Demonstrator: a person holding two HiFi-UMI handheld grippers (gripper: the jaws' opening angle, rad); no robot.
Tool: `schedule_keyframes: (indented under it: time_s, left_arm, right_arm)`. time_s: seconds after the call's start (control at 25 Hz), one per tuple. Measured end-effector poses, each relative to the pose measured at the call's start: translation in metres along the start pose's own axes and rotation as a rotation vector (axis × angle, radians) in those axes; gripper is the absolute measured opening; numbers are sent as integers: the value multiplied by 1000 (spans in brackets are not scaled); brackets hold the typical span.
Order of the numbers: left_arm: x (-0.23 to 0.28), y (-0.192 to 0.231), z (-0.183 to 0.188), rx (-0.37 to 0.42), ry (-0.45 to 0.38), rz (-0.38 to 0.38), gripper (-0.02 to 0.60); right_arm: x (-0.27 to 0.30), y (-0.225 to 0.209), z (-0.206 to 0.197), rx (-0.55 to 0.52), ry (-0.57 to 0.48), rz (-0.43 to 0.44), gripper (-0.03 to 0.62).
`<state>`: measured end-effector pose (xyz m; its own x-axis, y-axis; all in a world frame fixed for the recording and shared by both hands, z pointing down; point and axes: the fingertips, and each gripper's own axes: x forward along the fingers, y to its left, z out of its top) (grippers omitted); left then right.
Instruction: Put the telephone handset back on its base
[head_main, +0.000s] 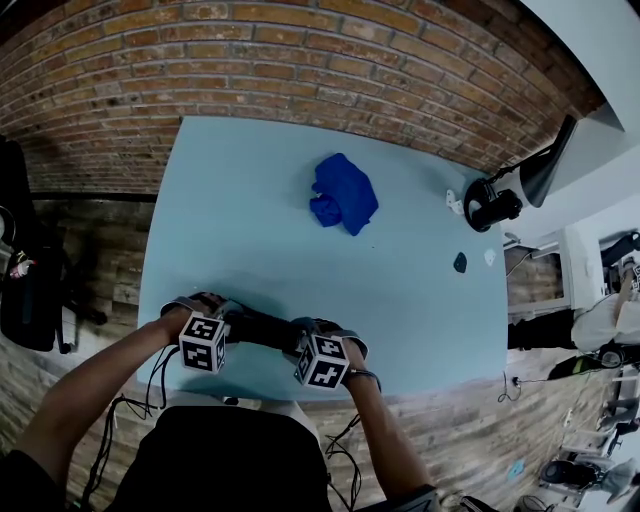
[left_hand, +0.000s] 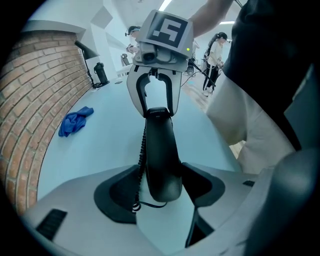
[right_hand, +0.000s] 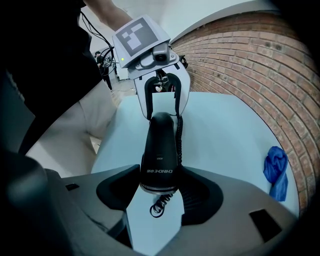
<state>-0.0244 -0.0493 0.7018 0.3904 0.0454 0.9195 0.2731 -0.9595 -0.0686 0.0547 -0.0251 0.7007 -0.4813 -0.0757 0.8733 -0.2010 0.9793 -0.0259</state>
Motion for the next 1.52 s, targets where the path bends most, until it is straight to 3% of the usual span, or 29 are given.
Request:
schedule_keyframes:
  time_s: [0.24, 0.52, 0.64, 0.84, 0.92, 1.28, 1.36, 1.52]
  left_arm:
    - [5, -6, -14, 36, 52, -5, 301]
    - [-7, -3, -34, -39, 30, 46, 298]
    - [-14, -1, -40, -42, 5, 81, 254]
    - [0, -8, -47, -65, 55, 56, 235]
    - [6, -11, -46, -101, 67, 39, 261]
    - [10, -18, -34, -125, 72, 64, 252]
    - [7, -18, -35, -162, 59, 75, 253]
    - [-13, -15, -42, -370, -42, 93, 264]
  right_arm:
    - [0, 0, -2, -2, 2, -4, 250]
    - [-3, -1, -5, -4, 8, -1, 250]
    - [-4, 0, -10, -12, 22, 0, 250]
    - [-4, -1, -19, -11, 41, 13, 250]
    - [-4, -1, -19, -13, 43, 18, 250]
    - [-9, -13, -28, -38, 65, 22, 250]
    - [-10, -15, -25, -30, 56, 23, 250]
    - [-19, -15, -18, 73, -23, 14, 250]
